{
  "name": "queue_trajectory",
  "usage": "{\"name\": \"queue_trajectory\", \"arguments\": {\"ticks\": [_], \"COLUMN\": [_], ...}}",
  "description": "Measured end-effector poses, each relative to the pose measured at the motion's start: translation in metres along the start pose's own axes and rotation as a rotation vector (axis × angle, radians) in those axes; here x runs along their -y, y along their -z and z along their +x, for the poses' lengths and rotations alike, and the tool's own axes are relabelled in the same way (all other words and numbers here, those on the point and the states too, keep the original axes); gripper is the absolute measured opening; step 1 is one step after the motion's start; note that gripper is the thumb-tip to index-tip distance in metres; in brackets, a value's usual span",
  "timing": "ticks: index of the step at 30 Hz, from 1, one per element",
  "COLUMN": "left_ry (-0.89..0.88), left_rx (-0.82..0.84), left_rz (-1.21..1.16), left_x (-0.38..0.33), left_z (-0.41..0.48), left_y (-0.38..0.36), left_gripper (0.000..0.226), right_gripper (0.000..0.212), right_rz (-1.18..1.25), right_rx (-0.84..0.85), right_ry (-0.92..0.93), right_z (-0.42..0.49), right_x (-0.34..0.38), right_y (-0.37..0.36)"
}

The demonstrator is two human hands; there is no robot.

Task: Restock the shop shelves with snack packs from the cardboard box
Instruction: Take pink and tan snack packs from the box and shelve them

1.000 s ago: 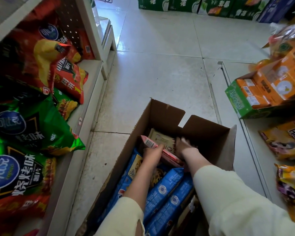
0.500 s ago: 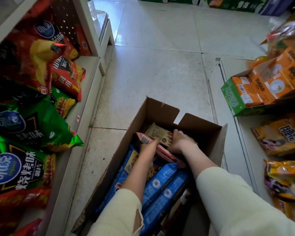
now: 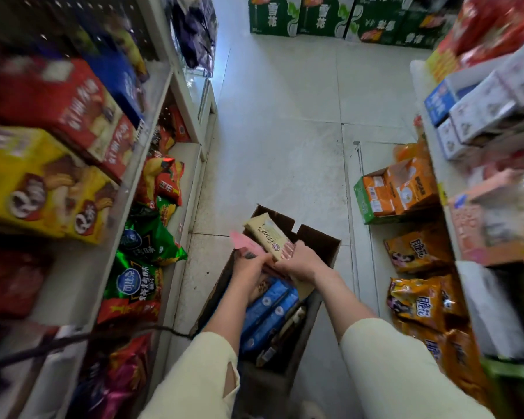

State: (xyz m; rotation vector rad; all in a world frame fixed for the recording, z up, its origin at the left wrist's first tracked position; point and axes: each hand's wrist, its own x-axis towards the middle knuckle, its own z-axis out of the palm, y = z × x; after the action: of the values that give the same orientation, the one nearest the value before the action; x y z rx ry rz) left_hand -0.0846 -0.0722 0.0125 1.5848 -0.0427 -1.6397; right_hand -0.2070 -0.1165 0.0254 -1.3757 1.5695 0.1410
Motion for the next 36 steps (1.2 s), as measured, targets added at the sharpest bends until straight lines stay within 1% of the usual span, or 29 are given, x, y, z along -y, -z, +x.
{"name": "queue_trajectory", "arguments": {"ticks": [3, 6, 8, 9, 10, 11, 13, 16, 18, 20, 23, 25, 27, 30, 32, 36], "left_ry": [-0.005, -0.08, -0.078, -0.075, -0.072, -0.076, -0.071, -0.103, -0.178, -0.23, -0.283, -0.307, -0.338, -0.376, -0.395, -0.405], "left_rx": [0.018, 0.021, -0.006, -0.012, 0.008, 0.003, 0.016, -0.014, -0.061, -0.081, -0.118, -0.11, -0.118, -0.182, -0.222, -0.285], "left_rz": [0.051, 0.074, 0.079, 0.085, 0.101, 0.102, 0.091, -0.028, -0.067, -0.13, -0.184, -0.194, -0.241, -0.309, -0.357, -0.425], "left_x": [-0.029, -0.059, -0.076, -0.089, -0.093, -0.107, -0.119, -0.132, -0.13, -0.129, -0.119, -0.116, -0.104, -0.075, -0.052, -0.013], "left_z": [-0.068, -0.144, -0.19, -0.219, -0.23, -0.267, -0.309, -0.384, -0.419, -0.448, -0.496, -0.51, -0.541, -0.578, -0.6, -0.642], "left_y": [-0.005, -0.007, -0.007, -0.008, -0.01, -0.008, -0.006, 0.01, 0.027, 0.045, 0.075, 0.081, 0.099, 0.131, 0.151, 0.183], "left_gripper": [0.035, 0.039, 0.029, 0.024, 0.022, 0.021, 0.022, 0.018, 0.028, 0.031, 0.02, 0.015, 0.011, 0.01, 0.016, 0.009], "right_gripper": [0.086, 0.077, 0.074, 0.073, 0.07, 0.065, 0.057, 0.049, 0.053, 0.058, 0.055, 0.054, 0.053, 0.053, 0.058, 0.068], "right_rz": [0.108, 0.194, 0.204, 0.186, 0.183, 0.153, 0.114, 0.022, -0.069, -0.156, -0.224, -0.211, -0.236, -0.271, -0.292, -0.283], "right_rx": [0.039, 0.081, 0.104, 0.11, 0.106, 0.111, 0.139, 0.188, 0.208, 0.213, 0.236, 0.247, 0.284, 0.343, 0.381, 0.475], "right_ry": [-0.01, 0.006, 0.034, 0.041, 0.044, 0.065, 0.092, 0.163, 0.2, 0.24, 0.299, 0.3, 0.35, 0.399, 0.426, 0.467], "right_z": [-0.062, -0.13, -0.166, -0.189, -0.194, -0.222, -0.255, -0.319, -0.357, -0.387, -0.433, -0.44, -0.467, -0.507, -0.531, -0.574], "right_x": [0.022, 0.048, 0.063, 0.074, 0.076, 0.089, 0.105, 0.135, 0.149, 0.158, 0.17, 0.173, 0.181, 0.188, 0.187, 0.176], "right_y": [0.02, 0.042, 0.053, 0.062, 0.064, 0.073, 0.083, 0.098, 0.102, 0.103, 0.094, 0.094, 0.078, 0.046, 0.02, -0.03]}}
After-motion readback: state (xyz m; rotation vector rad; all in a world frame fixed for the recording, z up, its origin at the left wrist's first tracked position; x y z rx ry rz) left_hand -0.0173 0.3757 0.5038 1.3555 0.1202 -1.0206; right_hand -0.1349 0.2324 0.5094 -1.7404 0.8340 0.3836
